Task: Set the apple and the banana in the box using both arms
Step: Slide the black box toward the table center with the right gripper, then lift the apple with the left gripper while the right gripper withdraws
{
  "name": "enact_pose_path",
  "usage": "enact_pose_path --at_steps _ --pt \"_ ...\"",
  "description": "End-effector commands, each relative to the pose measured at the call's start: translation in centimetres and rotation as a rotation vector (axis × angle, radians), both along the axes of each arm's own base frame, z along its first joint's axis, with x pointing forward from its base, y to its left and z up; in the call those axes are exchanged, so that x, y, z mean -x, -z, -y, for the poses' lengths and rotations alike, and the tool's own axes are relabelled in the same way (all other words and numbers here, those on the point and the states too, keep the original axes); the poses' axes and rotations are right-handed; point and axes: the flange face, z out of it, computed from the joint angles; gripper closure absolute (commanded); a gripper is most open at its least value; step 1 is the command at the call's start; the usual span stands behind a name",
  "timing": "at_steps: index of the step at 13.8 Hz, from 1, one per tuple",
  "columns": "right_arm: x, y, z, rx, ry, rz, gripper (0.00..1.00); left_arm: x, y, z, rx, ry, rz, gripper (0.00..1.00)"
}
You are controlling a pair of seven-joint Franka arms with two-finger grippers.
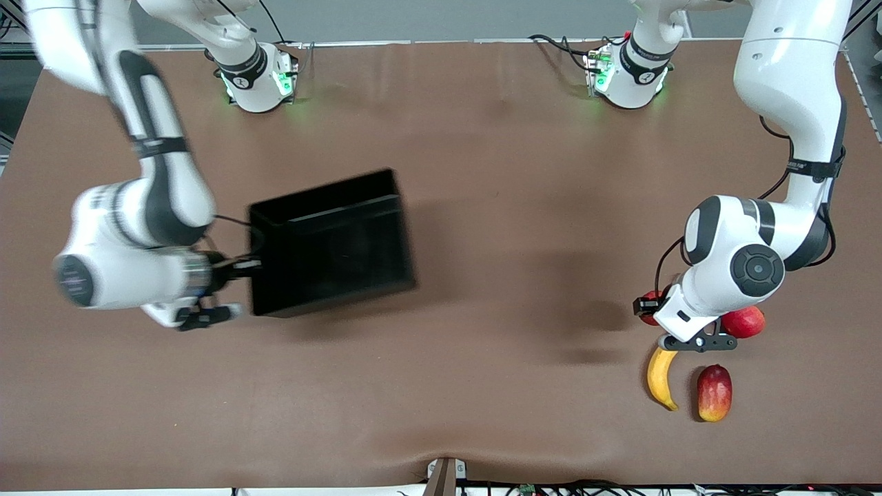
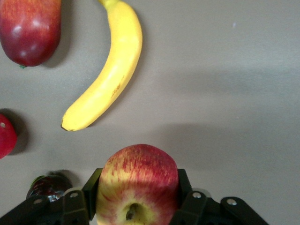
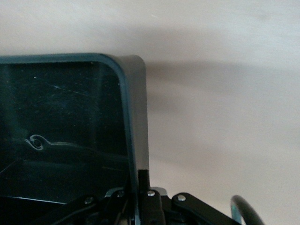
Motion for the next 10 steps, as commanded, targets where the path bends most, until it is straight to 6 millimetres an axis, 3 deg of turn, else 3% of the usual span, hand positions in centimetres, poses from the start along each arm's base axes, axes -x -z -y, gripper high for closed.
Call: enact_pose_path --at_steps 1,4,5,10 --pt "0.3 1.1 -8.8 0.03 0.115 0.013 1.0 0.5 -2.2 1.7 -0.005 0.009 0.009 1.0" --pt "1.5 3.9 -16.8 0.061 0.176 0.03 1.0 0.8 -4.1 3.6 0.002 0.032 -0.009 1.0" --pt "1.7 4.5 -18.5 0.062 0.219 0.06 1.0 0.9 -4.5 4.3 0.006 0.034 -0.013 1.0" --pt "3.2 7.4 -22.4 0.065 0.236 0.08 1.0 1.2 -5.7 7.7 0.026 -0.005 0.003 1.0"
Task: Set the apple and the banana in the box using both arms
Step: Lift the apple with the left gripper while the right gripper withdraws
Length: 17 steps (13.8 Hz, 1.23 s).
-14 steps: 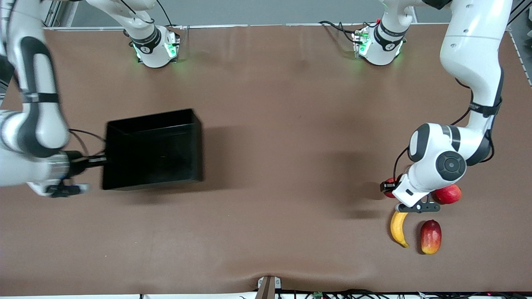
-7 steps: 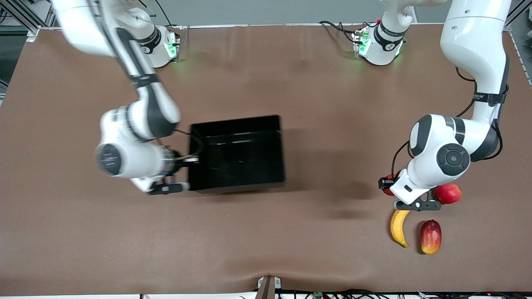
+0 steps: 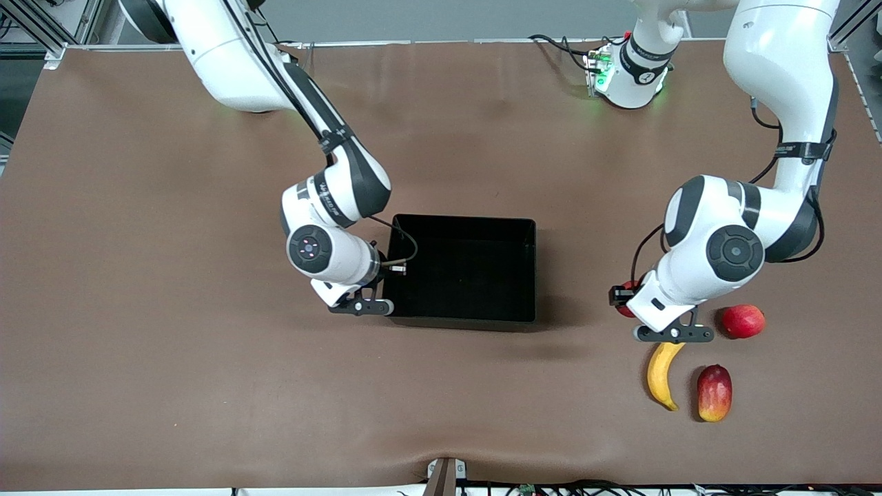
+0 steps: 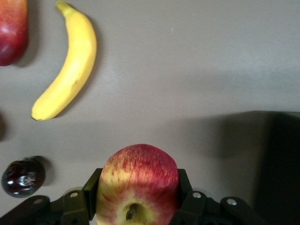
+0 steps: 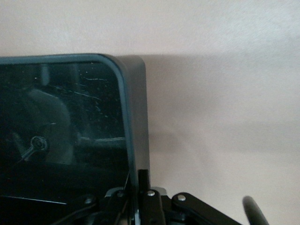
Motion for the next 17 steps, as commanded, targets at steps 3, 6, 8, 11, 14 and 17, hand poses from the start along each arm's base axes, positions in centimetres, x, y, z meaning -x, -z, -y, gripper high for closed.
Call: enact_pose_path --at_steps 3,6,8,11,14,17 --pt "-0.1 0.0 -1.7 -0.014 0.025 0.017 0.0 0.4 -1.5 2.5 -0.004 -0.031 0.01 1.0" --pt "-1.3 -2.1 0.1 -0.035 0.06 0.019 0.0 0.7 -1.5 4.2 -0.003 -0.054 0.013 1.0" --pt "-3.1 -6.7 2.8 -0.035 0.074 0.005 0.0 1.2 -1.4 5.9 -0.003 -0.064 0.012 1.0" --pt "-6.5 -13.9 9.3 -0.041 0.114 -0.016 0.0 2.1 -1.7 8.4 -0.001 -0.078 0.017 1.0" --pt "-8.3 -19.9 16.1 -0.019 0.159 0.073 0.0 4.1 -1.6 13.0 0.009 -0.028 0.011 1.0" --pt "-7.8 -23.8 22.6 0.103 0.034 0.101 0.0 7.6 1.0 20.1 0.004 0.098 -0.012 1.0"
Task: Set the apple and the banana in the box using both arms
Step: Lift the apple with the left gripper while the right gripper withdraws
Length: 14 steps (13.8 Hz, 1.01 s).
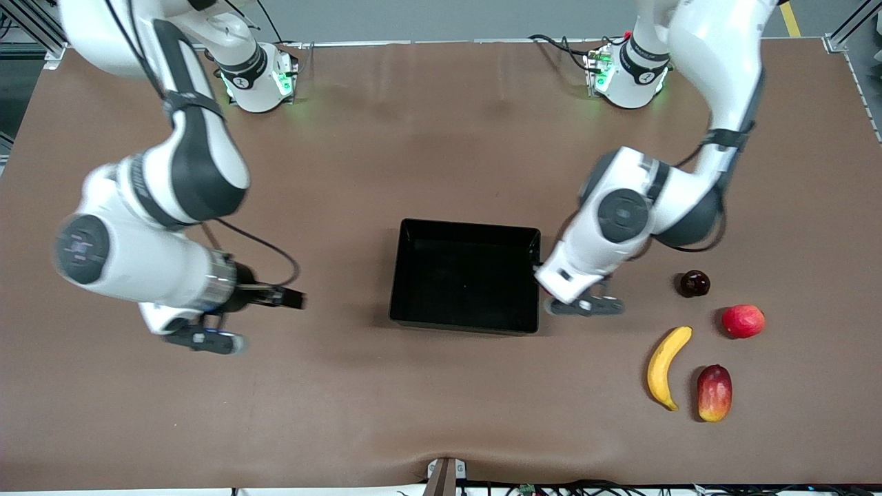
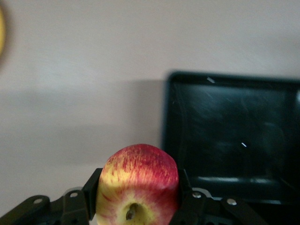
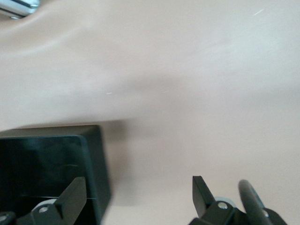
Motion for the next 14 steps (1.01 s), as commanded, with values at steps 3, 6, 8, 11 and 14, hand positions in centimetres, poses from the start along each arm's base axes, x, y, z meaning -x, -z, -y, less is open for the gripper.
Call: enact_pose_path --at_steps 3,6,8,11,14 --pt "0.9 -5.6 12.5 0.028 -0.046 0.001 0.0 3.5 3.6 8.6 -0.014 0.125 -0.017 1.0" --pt "3.3 -10.0 20.3 0.014 -0.077 0.042 0.0 3.7 6.8 9.3 -0.016 0.129 -0.027 1.0" --pt "5.4 -11.6 23.7 0.021 -0.078 0.04 0.0 4.5 8.1 10.3 -0.007 0.143 -0.026 1.0" --pt "9.0 -14.1 27.3 0.013 -0.076 0.039 0.0 4.8 10.4 10.6 -0.006 0.093 -0.04 1.0" --pt "12.7 -15.1 27.6 0.038 -0.108 -0.002 0.0 5.4 12.3 11.2 -0.01 0.084 -0.053 1.0"
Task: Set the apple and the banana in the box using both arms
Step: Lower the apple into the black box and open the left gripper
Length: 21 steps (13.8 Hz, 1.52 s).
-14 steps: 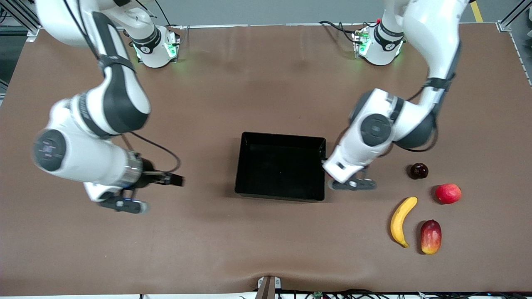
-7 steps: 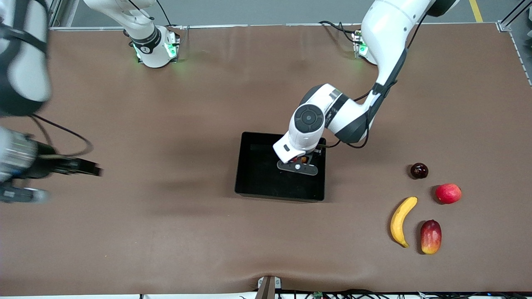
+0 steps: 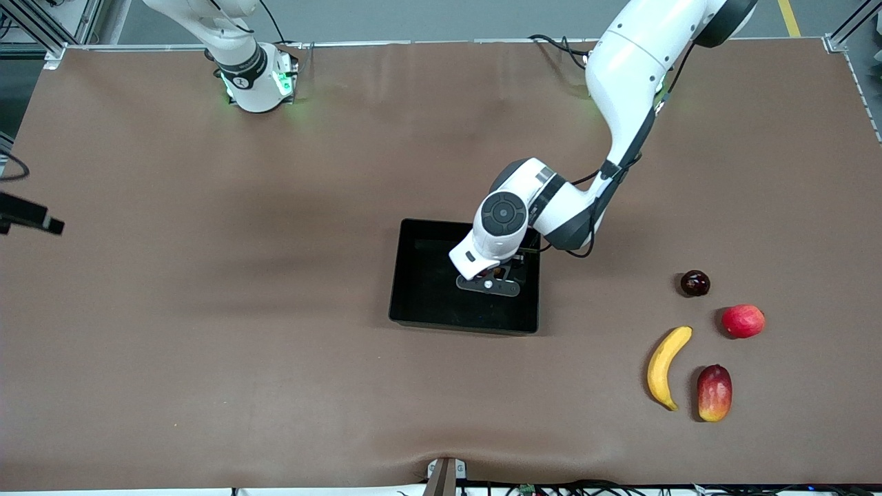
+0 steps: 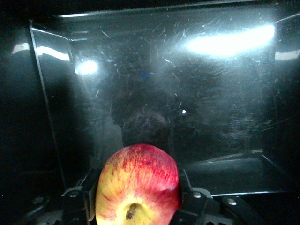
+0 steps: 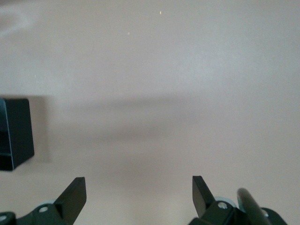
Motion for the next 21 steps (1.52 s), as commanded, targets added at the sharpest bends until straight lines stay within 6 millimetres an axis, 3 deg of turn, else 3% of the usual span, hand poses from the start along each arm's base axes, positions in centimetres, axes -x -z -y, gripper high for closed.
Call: enact_pose_path --at_steps 1,3,5,6,7,8,9,11,14,17,21 --pt "3.6 -0.4 -0.5 0.054 -0.029 -0.044 0.0 0.1 1.0 0.7 -0.007 -0.011 0.012 1.0" --pt "4.2 -0.7 -0.9 0.063 -0.034 -0.058 0.0 0.2 1.8 0.7 -0.009 -0.014 0.006 1.0" --pt "4.0 -2.3 -1.1 0.065 -0.039 -0.018 0.0 0.4 3.0 0.6 -0.022 -0.057 -0.006 0.99" --pt "4.1 -3.2 -1.3 0.067 -0.045 0.0 0.0 0.5 3.2 0.8 -0.025 -0.073 -0.009 0.88" --pt "4.0 -3.5 -2.6 0.075 -0.062 0.003 0.0 0.5 3.2 0.8 -0.025 -0.079 -0.009 0.67" --pt "3.9 -3.5 -3.6 0.074 -0.076 0.004 0.0 0.4 3.1 0.7 -0.026 -0.08 -0.007 0.1" --pt "4.2 -3.8 -4.0 0.071 -0.084 0.008 0.0 0.3 2.9 0.6 -0.026 -0.075 -0.004 0.0" --pt "5.0 -4.0 -5.9 0.071 -0.117 0.01 0.0 -0.3 1.7 0.5 -0.015 -0.085 0.011 0.0" --pt "5.0 -4.3 -5.3 0.09 -0.119 0.027 0.0 -1.8 -1.9 -0.7 0.0 -0.104 0.057 0.0" --pt "4.8 -4.4 -7.3 0.128 -0.159 0.034 0.0 -4.5 -7.7 -4.3 0.02 -0.159 0.114 0.0" --pt "4.4 -4.7 -7.5 0.173 -0.169 0.067 0.0 -7.2 -14.1 -9.4 0.031 -0.167 0.149 0.0"
